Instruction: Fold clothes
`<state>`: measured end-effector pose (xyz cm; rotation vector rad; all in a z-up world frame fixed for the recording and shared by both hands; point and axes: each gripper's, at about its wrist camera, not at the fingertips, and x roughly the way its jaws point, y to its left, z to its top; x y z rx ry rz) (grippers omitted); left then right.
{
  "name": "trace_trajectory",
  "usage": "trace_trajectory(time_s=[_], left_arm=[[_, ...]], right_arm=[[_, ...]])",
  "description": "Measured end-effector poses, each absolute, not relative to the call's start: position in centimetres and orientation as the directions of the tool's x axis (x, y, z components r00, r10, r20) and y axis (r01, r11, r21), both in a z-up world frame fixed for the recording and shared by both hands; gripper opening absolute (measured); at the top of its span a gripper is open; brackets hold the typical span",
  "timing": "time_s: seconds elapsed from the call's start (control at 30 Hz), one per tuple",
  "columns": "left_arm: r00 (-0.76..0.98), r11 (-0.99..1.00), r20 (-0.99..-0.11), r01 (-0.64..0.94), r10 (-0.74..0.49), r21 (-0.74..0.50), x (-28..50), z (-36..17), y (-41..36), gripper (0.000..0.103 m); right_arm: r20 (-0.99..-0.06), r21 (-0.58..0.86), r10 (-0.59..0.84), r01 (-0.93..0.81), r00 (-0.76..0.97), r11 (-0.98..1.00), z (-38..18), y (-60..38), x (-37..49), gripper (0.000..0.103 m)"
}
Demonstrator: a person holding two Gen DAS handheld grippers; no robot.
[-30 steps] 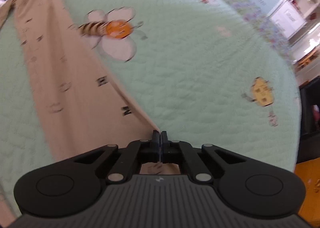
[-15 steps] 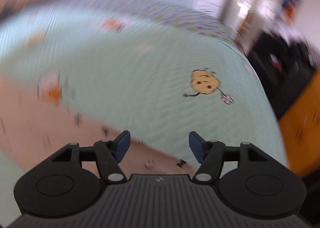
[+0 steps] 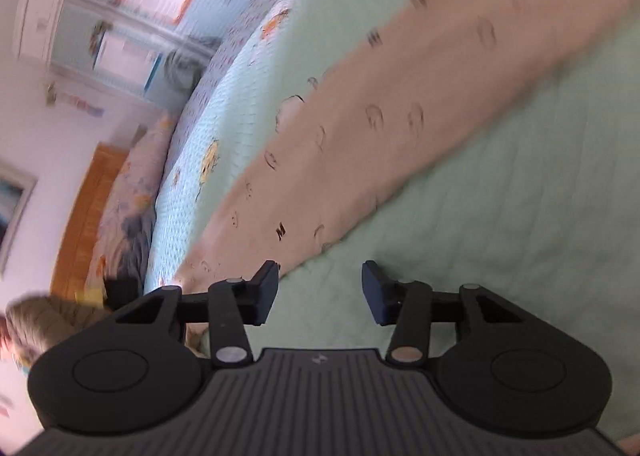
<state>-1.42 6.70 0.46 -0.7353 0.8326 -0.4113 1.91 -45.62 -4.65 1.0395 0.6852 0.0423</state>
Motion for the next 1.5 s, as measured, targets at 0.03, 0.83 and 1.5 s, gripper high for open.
trace_trajectory(time_s=[0.03, 0.83, 1.5], left_arm=[[0.621, 0.685, -0.514, 0.051, -0.592, -0.727, -1.7, 0.6, 7.0, 0.072], [0.632, 0.655, -0.514, -0.015, -0.579, -0.756, -4.5, -0.3, 11.0, 0.076], [0.647, 0.78, -0.631, -0.087, -0.429, -0.62, 5.7, 1.0, 20.4, 0.082]], right_arm=[[-0.483, 0.827, 0.349, 0.289, 0.803, 0.482, -5.3, -45.0, 1.7, 0.048], [-0.366, 0.923, 0.181, 0.331, 0.913, 0.198, -9.3, -43.3, -3.7, 0.026], [-0.368, 0.9, 0.536, 0.147, 0.76, 0.409, -5.7, -30.9, -0.2, 0.063]])
